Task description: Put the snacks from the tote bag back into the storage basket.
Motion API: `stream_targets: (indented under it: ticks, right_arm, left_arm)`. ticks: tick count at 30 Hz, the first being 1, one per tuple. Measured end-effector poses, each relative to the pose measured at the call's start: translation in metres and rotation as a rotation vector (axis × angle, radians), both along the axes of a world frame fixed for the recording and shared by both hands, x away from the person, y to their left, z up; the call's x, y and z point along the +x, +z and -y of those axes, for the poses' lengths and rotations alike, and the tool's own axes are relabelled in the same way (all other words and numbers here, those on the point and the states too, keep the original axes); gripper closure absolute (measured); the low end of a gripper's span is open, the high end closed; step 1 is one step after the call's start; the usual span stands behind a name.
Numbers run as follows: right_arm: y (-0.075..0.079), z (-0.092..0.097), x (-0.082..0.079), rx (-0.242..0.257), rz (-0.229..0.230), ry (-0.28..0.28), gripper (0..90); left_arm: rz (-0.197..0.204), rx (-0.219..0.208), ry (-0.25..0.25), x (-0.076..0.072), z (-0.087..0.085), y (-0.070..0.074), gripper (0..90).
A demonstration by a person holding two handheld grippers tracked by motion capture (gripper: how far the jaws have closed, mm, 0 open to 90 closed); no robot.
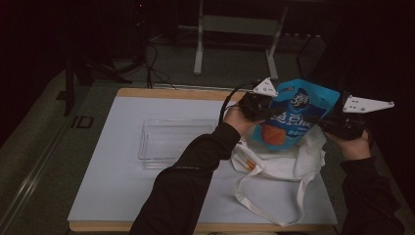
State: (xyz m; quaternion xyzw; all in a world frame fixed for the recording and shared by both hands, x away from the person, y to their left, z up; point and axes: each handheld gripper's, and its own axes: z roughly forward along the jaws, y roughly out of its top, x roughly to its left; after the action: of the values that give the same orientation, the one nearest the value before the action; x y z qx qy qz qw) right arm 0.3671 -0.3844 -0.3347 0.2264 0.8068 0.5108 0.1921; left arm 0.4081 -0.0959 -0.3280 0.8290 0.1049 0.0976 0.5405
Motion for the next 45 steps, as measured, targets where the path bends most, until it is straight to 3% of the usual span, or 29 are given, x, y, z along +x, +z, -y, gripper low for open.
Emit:
stream_targets:
  ticks: [7, 12, 20, 27, 45]
  right_arm:
    - [0.018, -0.012, -0.003, 0.013, 0.019, 0.034, 89.0]
    - [0.026, -0.023, -0.002, 0.021, 0.025, 0.051, 89.1]
    - [0.033, -0.046, 0.0, 0.021, 0.03, 0.107, 89.1]
    - [0.039, -0.071, 0.003, 0.016, 0.029, 0.155, 89.1]
    - [0.041, -0.137, 0.016, 0.016, 0.024, 0.256, 89.0]
  left_arm:
    - [0.012, -0.012, 0.011, -0.007, -0.017, 0.018, 90.0]
    - [0.004, -0.03, 0.024, -0.011, -0.03, 0.023, 90.0]
    - [0.007, -0.019, 0.026, -0.018, -0.058, 0.031, 90.0]
    - [-0.01, -0.028, 0.028, -0.02, -0.087, 0.035, 90.0]
    - [-0.007, -0.028, 0.068, -0.029, -0.155, 0.036, 90.0]
